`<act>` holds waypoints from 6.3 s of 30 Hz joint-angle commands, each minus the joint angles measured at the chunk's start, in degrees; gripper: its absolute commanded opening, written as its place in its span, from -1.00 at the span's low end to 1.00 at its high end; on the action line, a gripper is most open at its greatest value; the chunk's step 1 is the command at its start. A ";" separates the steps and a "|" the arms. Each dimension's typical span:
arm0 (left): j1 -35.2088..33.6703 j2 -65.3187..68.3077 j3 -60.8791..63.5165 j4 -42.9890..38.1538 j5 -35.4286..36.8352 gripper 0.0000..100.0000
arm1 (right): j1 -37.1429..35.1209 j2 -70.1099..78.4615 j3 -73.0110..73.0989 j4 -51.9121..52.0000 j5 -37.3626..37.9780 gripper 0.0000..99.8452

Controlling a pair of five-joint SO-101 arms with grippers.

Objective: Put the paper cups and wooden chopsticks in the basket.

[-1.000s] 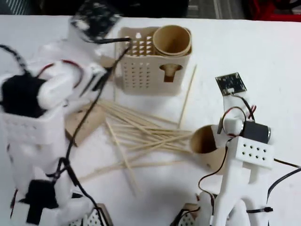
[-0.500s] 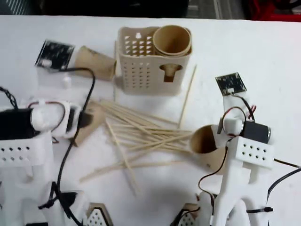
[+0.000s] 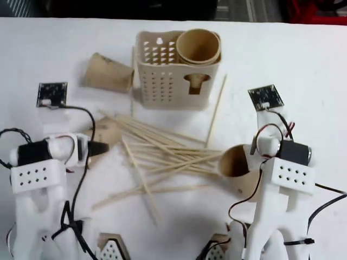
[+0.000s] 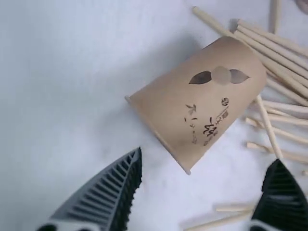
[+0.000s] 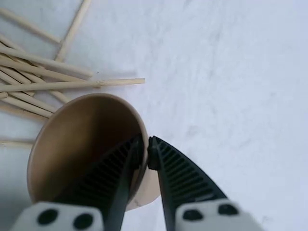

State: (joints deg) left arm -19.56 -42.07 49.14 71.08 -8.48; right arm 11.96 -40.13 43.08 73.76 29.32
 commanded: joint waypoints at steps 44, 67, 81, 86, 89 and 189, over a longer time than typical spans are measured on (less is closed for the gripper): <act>17.01 -2.07 0.26 -19.16 -2.46 -0.96 | 0.57 -1.63 0.53 0.48 -0.62 -0.96; 37.58 -14.11 -29.10 -17.05 -13.45 -0.95 | 0.57 -1.36 0.53 0.48 -0.62 -0.96; 43.38 27.82 -66.90 -7.56 -13.80 -0.95 | 0.66 -1.63 2.29 0.22 -0.44 -0.96; 44.79 42.07 -79.30 -1.76 -13.80 -0.95 | 0.66 -1.63 2.29 0.22 -0.35 -0.96; 46.55 48.40 -86.24 2.29 -13.89 -0.95 | 0.66 -1.63 2.29 0.13 -0.35 -0.96; 22.02 13.58 -62.59 19.34 -4.13 -0.61 | -24.48 14.73 -44.04 -34.59 -16.00 -0.96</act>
State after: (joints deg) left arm 3.56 -26.51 -14.15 92.09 -12.88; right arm -14.33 -26.59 -0.35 42.20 13.58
